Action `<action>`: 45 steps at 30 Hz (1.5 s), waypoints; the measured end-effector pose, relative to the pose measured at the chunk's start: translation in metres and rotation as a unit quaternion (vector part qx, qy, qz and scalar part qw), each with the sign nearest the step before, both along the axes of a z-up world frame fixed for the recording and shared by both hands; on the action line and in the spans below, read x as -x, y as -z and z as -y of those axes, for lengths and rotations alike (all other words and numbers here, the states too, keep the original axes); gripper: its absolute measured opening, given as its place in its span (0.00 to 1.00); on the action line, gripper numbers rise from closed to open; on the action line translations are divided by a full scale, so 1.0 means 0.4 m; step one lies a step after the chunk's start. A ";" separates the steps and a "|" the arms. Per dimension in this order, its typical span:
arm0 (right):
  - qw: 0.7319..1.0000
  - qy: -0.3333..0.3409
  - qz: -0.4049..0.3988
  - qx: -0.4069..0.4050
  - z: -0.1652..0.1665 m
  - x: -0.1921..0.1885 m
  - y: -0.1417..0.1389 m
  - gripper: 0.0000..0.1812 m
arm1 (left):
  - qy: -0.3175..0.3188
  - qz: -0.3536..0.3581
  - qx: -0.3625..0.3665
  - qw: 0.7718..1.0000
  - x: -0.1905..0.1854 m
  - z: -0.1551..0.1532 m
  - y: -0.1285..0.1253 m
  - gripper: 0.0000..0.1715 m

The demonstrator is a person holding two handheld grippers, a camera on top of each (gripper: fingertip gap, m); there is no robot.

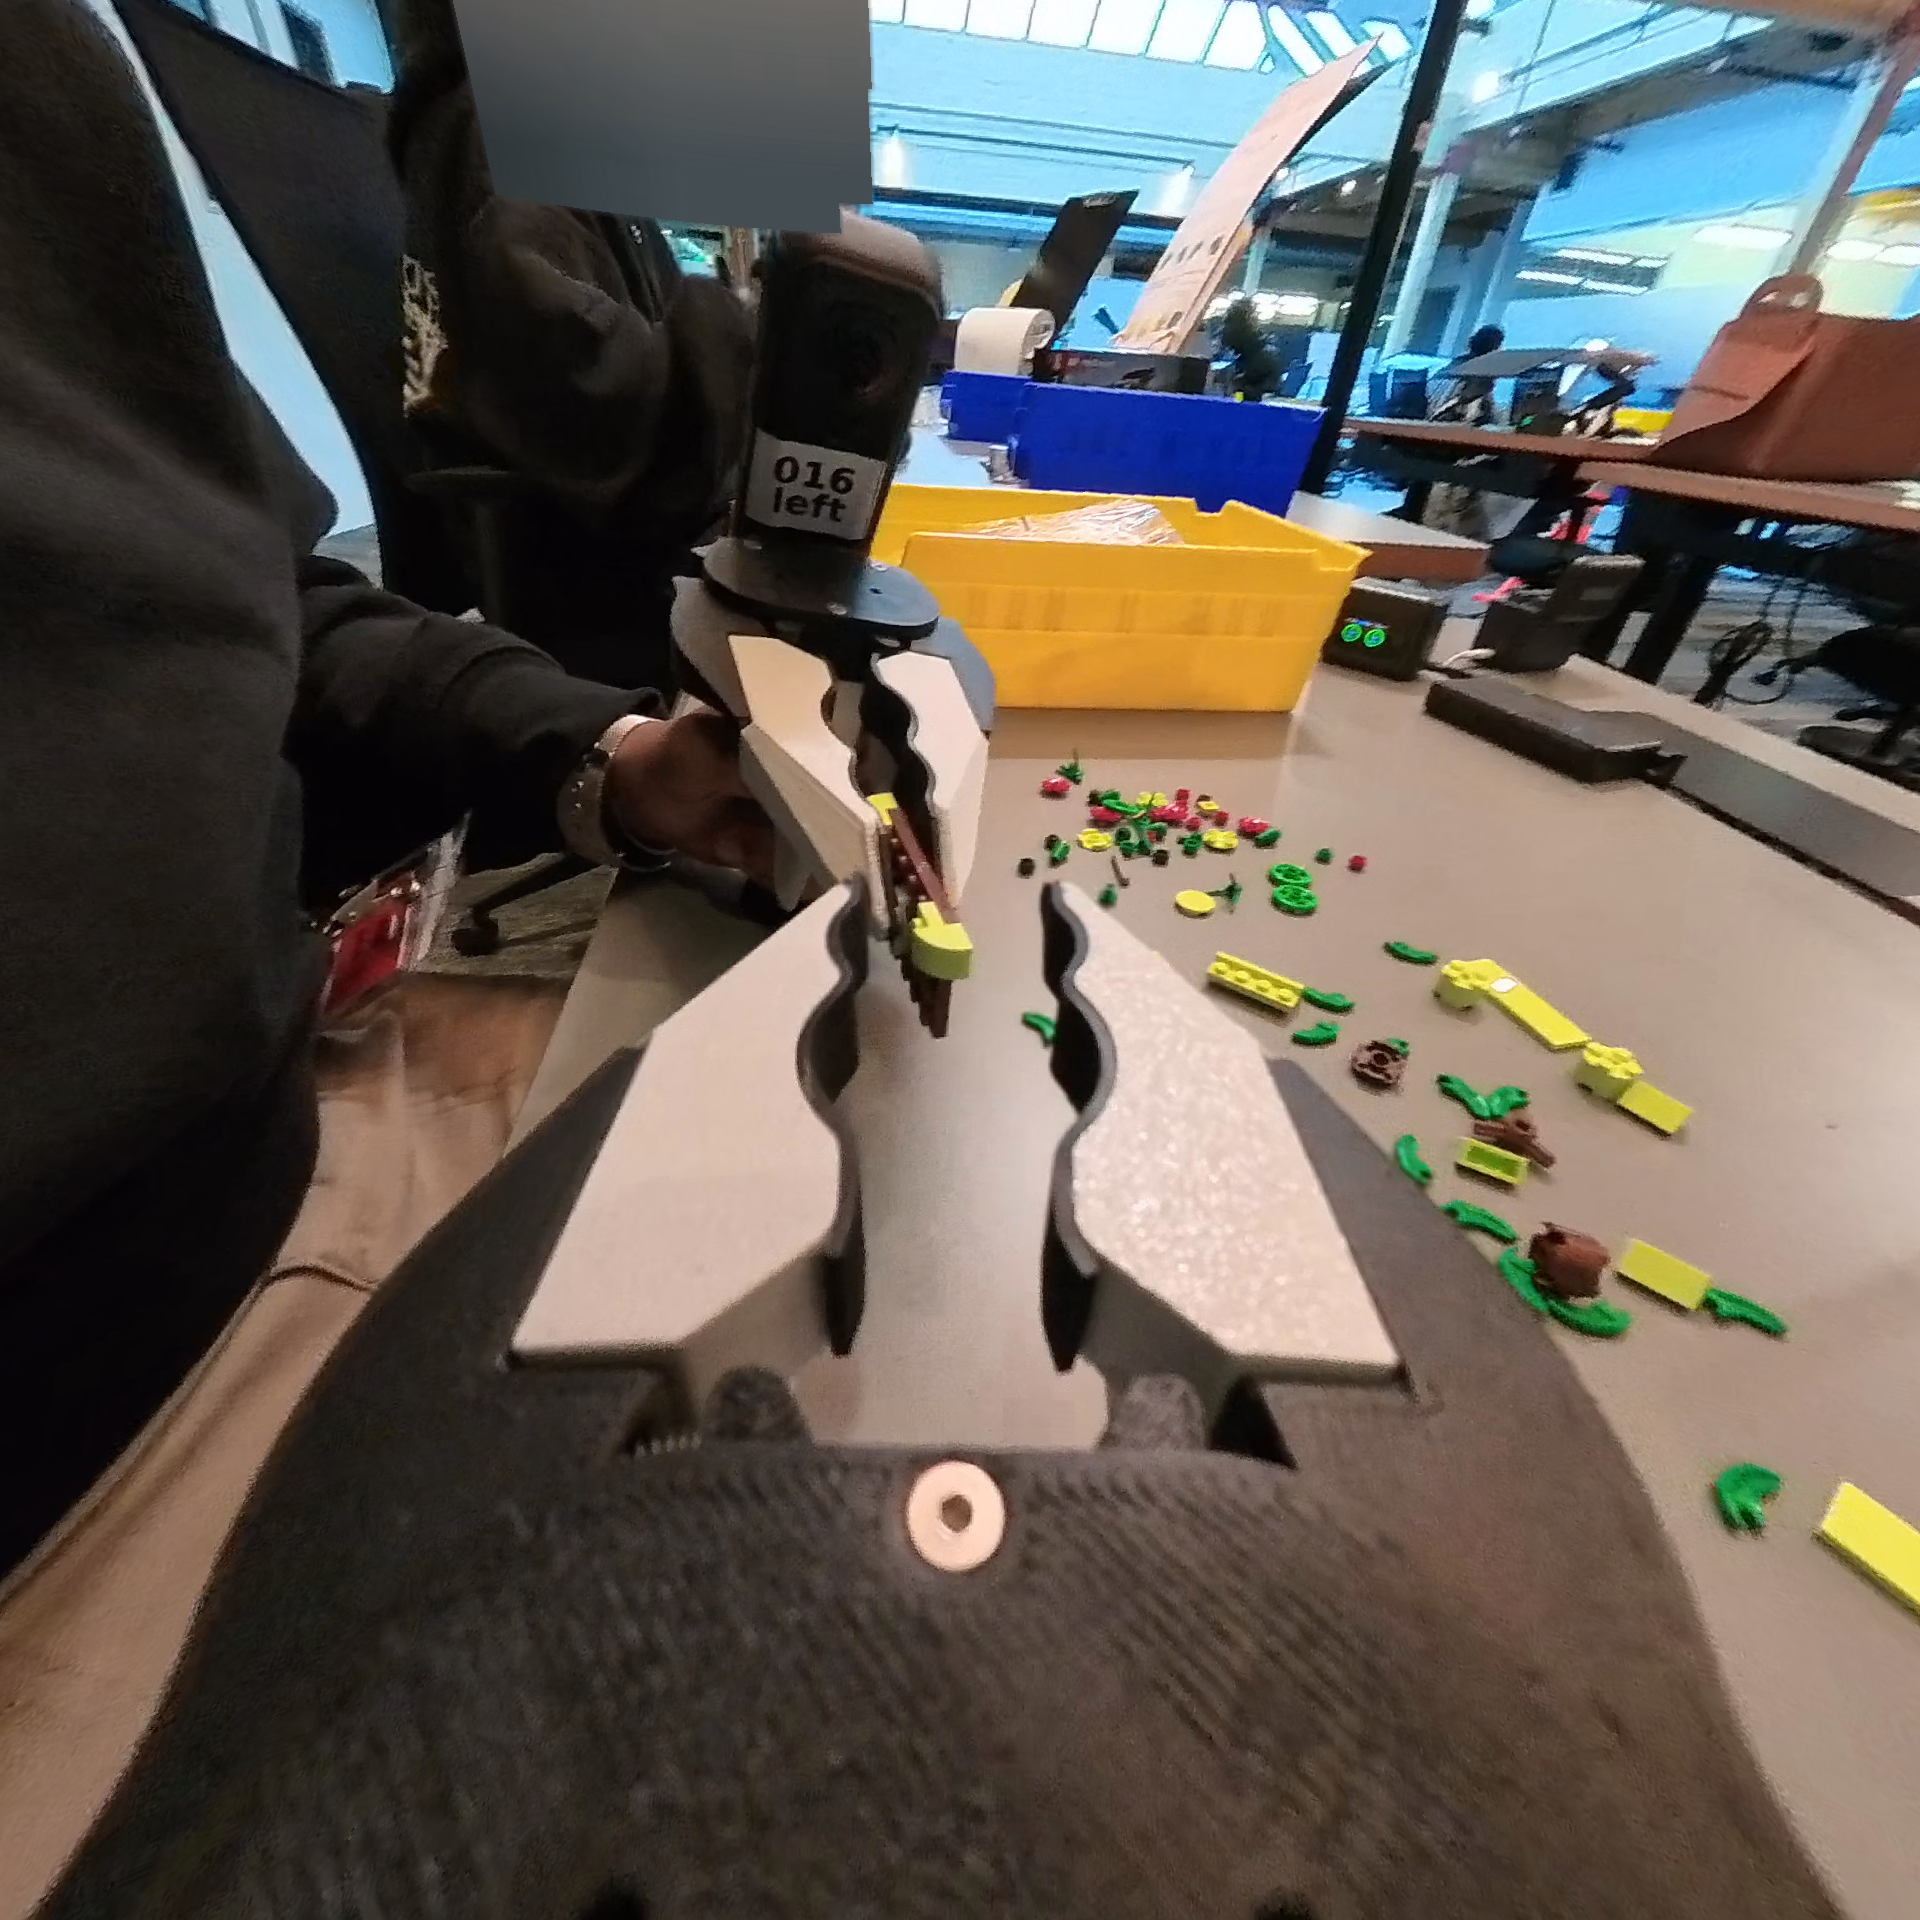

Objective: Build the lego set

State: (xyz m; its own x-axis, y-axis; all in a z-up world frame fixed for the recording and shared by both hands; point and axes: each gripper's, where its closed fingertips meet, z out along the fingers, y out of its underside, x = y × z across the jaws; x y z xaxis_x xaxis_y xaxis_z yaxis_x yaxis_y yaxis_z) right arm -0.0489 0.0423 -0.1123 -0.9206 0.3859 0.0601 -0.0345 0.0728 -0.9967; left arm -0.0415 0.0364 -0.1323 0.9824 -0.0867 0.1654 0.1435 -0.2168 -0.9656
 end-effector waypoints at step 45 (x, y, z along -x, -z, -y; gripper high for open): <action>0.994 -0.100 0.047 0.000 0.025 -0.069 0.009 0.04 | 0.070 0.014 -0.014 0.997 -0.061 0.001 -0.010 0.02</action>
